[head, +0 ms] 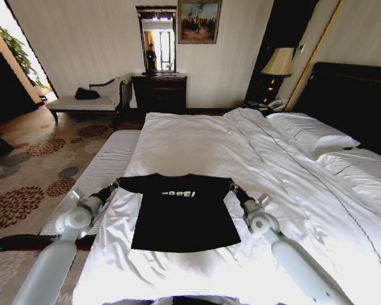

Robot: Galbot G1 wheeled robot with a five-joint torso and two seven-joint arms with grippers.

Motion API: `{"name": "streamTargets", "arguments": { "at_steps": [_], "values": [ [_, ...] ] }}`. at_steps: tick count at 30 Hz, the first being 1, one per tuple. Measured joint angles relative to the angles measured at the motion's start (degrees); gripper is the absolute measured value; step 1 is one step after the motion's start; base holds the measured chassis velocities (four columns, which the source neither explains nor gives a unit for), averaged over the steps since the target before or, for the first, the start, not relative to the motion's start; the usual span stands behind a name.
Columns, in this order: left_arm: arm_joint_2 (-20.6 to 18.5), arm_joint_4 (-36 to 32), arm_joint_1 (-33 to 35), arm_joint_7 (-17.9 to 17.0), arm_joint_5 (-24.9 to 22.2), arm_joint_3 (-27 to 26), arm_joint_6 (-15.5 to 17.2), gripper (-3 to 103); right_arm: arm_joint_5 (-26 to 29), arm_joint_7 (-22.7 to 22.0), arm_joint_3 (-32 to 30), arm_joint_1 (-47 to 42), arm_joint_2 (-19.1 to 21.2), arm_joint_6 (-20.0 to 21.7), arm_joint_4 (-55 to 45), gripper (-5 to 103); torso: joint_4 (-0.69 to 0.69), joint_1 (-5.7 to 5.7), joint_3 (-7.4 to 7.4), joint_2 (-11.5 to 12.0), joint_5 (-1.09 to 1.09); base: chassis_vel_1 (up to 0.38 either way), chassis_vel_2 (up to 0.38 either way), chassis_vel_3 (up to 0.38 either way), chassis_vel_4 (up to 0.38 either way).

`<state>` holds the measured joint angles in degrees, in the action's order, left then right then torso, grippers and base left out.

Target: Fold the clothes on the bed.

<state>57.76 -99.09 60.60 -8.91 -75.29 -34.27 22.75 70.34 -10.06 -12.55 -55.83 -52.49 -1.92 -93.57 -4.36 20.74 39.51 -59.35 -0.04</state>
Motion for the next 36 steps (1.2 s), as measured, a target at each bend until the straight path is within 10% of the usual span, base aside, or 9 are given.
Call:
{"name": "streamTargets", "arguments": {
  "at_steps": [23,36],
  "values": [
    [1.54,-12.41,18.93,-1.82,9.18,-3.77,6.74,0,-6.87,0.85,-2.35,-17.32,-1.15,-4.94,-8.66,0,0.04,-0.03,-0.02,-0.02,0.00,0.000,0.000,0.000,0.000],
    [-0.34,-17.72,23.50,-2.91,5.02,-7.43,11.95,0,-6.90,-2.37,-4.88,-26.00,0.17,-3.63,-14.35,0,0.03,-0.03,-0.02,-0.02,0.00,0.000,0.000,0.000,0.000]
  ]
}}
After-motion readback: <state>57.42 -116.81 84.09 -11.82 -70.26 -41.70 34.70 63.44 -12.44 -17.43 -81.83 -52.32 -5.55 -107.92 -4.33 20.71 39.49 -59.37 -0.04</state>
